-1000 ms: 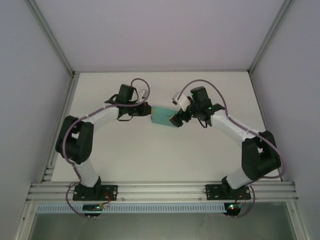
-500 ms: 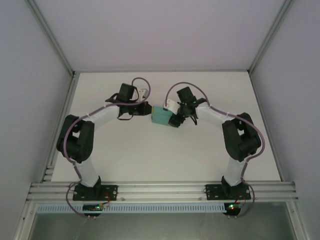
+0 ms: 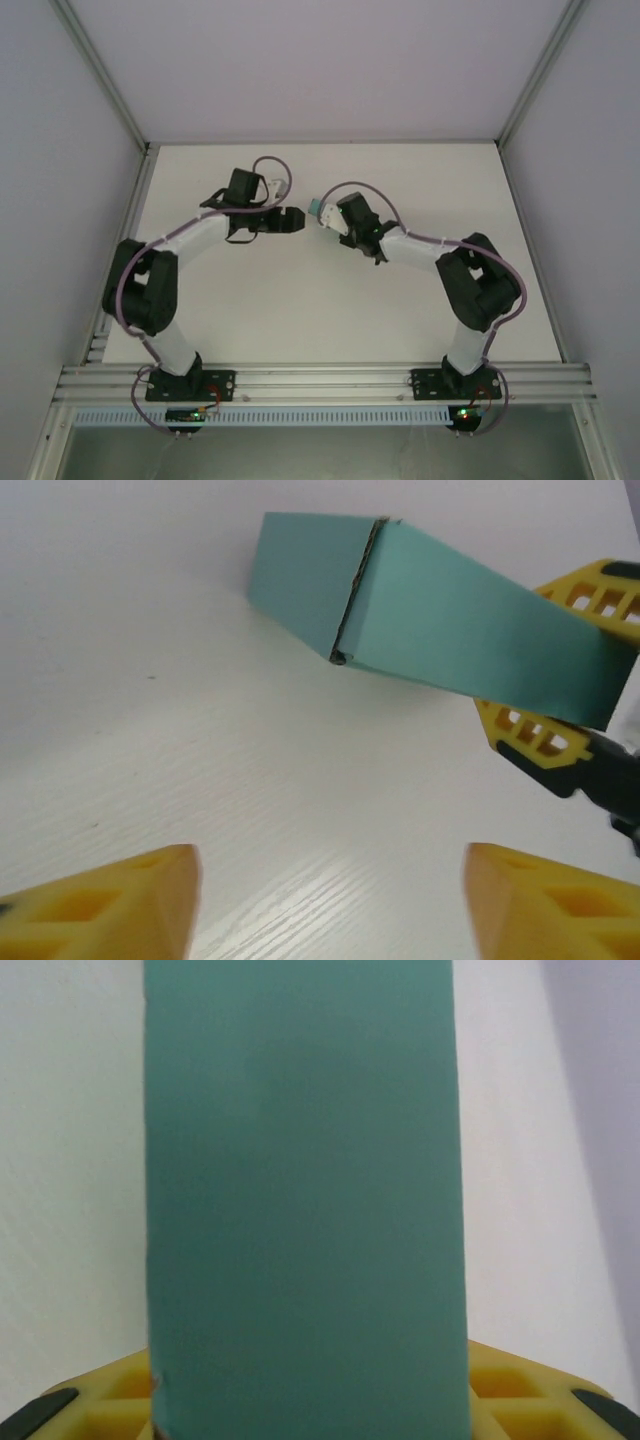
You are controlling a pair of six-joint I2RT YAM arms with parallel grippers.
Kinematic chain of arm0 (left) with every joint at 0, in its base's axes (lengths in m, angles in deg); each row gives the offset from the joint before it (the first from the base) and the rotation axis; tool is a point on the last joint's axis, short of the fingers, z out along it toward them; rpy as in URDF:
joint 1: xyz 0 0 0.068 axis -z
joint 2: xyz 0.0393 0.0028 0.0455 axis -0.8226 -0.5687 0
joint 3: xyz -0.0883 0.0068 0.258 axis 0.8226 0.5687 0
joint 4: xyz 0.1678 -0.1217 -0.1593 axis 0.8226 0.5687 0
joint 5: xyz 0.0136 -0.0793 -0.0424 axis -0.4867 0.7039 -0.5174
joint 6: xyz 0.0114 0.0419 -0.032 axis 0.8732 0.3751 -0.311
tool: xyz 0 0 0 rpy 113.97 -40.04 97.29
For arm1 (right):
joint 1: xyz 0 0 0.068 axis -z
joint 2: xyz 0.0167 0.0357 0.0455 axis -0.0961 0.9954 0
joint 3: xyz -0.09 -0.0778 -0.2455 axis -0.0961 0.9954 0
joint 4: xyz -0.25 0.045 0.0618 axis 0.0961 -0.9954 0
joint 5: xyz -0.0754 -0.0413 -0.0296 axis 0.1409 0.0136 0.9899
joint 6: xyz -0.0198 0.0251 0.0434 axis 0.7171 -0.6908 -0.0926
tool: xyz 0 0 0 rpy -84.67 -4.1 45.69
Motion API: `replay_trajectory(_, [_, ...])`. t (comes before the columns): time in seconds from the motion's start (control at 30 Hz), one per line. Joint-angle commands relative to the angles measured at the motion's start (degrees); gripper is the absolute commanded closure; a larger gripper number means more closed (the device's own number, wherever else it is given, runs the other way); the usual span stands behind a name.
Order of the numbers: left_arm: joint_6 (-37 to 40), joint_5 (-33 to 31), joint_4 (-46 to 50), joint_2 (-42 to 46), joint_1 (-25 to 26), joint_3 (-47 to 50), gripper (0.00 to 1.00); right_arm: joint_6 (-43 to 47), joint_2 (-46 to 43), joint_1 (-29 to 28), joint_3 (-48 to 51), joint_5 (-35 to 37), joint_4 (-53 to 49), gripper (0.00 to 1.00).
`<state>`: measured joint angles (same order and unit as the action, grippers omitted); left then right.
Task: Assemble paper box
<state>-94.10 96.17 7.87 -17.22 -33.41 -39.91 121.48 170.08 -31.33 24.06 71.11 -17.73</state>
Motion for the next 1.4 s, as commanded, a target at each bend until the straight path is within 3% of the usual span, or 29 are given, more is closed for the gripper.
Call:
replay_trajectory(0.0, [-0.1, -4.9, 1.6, 6.3, -1.2, 2.5, 0.00, 5.2, 1.6, -1.5, 3.3, 9.7, 5.5, 0.62])
replay_trajectory(0.1, [-1.2, -7.1, 1.5, 9.5, -2.8, 5.6, 0.00, 5.5, 2.7, -3.0, 4.8, 9.8, 5.8, 0.55])
replay_trajectory(0.27, [-3.6, -6.5, -0.1, 11.3, -4.9, 9.7, 0.01, 5.0, 4.7, -7.1, 4.9, 13.1, 2.1, 0.32])
replay_trajectory(0.5, [-5.3, -4.8, -1.8, 10.6, -5.2, 12.0, 0.00, -6.2, 1.5, -11.8, 4.6, 9.3, -12.4, 0.02])
replay_trajectory(0.6, [-6.2, -3.1, -2.9, 10.3, -5.2, 12.8, 0.00, -8.6, -2.7, -13.0, 4.8, 5.9, -16.0, 0.01])
replay_trajectory(0.8, [-10.3, 6.0, -10.9, 9.5, -3.7, 15.9, 0.00, -11.3, -14.1, -10.6, 4.5, -8.1, -20.2, 0.01])
replay_trajectory(0.97, [-11.8, 8.4, -14.1, 5.4, 2.4, 13.3, 0.01, -20.0, -19.4, 2.2, 2.6, -25.4, -15.2, 0.01])
replay_trajectory(1.07, [-13.1, 12.7, -17.3, 0.7, 5.6, 10.1, 0.00, -27.9, -13.9, 11.2, -3.7, -34.7, -15.1, 0.01])
replay_trajectory(1.13, [-14.2, 14.0, -18.3, -3.0, 7.1, 7.4, 0.00, -31.5, -7.6, 14.7, -9.9, -36.8, -17.5, 0.02])
replay_trajectory(1.37, [-16.3, 15.9, -18.4, -12.6, 8.6, 0.5, 0.00, -32.9, 14.1, 18.3, -32.4, -45.7, -30.0, 0.10])
